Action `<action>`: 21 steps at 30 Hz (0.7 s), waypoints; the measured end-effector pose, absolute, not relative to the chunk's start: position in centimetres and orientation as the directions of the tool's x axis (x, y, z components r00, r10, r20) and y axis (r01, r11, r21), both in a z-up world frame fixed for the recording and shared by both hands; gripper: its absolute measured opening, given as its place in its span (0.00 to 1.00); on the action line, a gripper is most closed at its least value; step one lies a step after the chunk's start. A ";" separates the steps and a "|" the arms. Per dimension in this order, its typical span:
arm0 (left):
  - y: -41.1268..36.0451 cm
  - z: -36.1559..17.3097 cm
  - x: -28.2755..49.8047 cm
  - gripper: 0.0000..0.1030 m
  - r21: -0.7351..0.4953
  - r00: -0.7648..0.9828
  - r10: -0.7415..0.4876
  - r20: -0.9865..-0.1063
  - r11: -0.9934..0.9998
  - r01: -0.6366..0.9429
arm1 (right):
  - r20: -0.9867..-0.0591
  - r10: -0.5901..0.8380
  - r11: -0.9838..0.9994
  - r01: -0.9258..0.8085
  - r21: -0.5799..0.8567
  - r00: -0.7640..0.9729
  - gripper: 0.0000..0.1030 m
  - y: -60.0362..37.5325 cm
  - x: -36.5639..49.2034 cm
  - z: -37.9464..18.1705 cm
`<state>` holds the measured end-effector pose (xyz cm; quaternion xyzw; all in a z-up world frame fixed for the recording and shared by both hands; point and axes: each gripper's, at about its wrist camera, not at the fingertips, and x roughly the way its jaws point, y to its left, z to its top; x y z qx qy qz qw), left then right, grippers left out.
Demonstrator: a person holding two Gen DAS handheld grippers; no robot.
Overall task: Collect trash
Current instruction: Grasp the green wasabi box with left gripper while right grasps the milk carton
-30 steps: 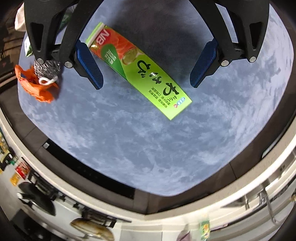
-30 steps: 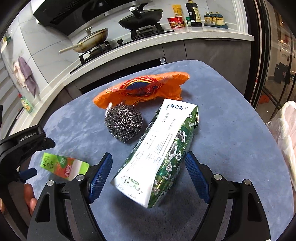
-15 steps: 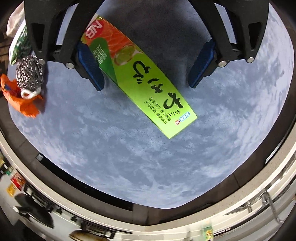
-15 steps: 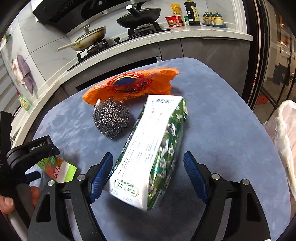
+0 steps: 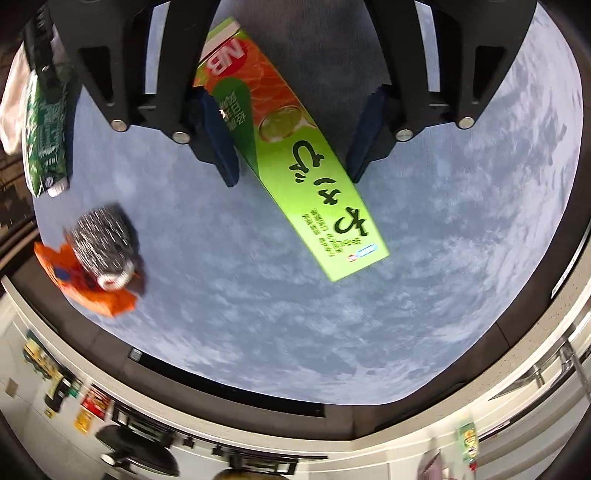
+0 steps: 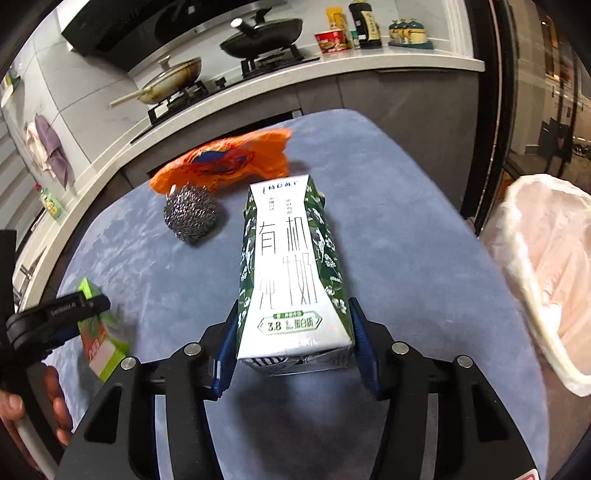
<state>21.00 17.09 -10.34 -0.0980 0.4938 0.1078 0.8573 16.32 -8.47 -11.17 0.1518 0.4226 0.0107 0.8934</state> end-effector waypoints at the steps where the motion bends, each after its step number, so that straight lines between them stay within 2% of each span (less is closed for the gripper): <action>1: 16.8 -10.3 20.8 0.51 -0.063 0.490 0.081 -0.868 0.961 -0.271 | -0.747 0.146 0.953 0.110 0.282 0.648 0.50 -8.8 16.0 -10.9; 6: 14.4 -10.1 18.6 0.46 -0.062 0.492 0.042 -0.869 0.979 -0.194 | -0.718 0.139 0.952 0.108 0.286 0.682 0.49 -10.5 14.2 -9.2; 14: 11.1 -10.5 14.7 0.47 -0.045 0.493 0.002 -0.870 0.996 -0.083 | -0.710 0.128 0.955 0.108 0.277 0.692 0.49 -12.2 10.9 -8.7; 17: 10.7 -10.9 13.3 0.53 -0.058 0.476 -0.016 -0.879 0.996 -0.075 | -0.715 0.131 0.953 0.112 0.282 0.687 0.49 -12.8 9.6 -9.1; 19: 10.7 -11.2 12.5 0.61 -0.076 0.459 -0.033 -0.888 0.994 -0.076 | -0.716 0.132 0.953 0.112 0.283 0.685 0.49 -13.1 8.9 -9.2; 21: 10.4 -11.5 11.5 0.63 -0.072 0.453 -0.031 -0.891 0.995 -0.073 | -0.716 0.135 0.952 0.112 0.287 0.685 0.49 -13.2 8.3 -9.3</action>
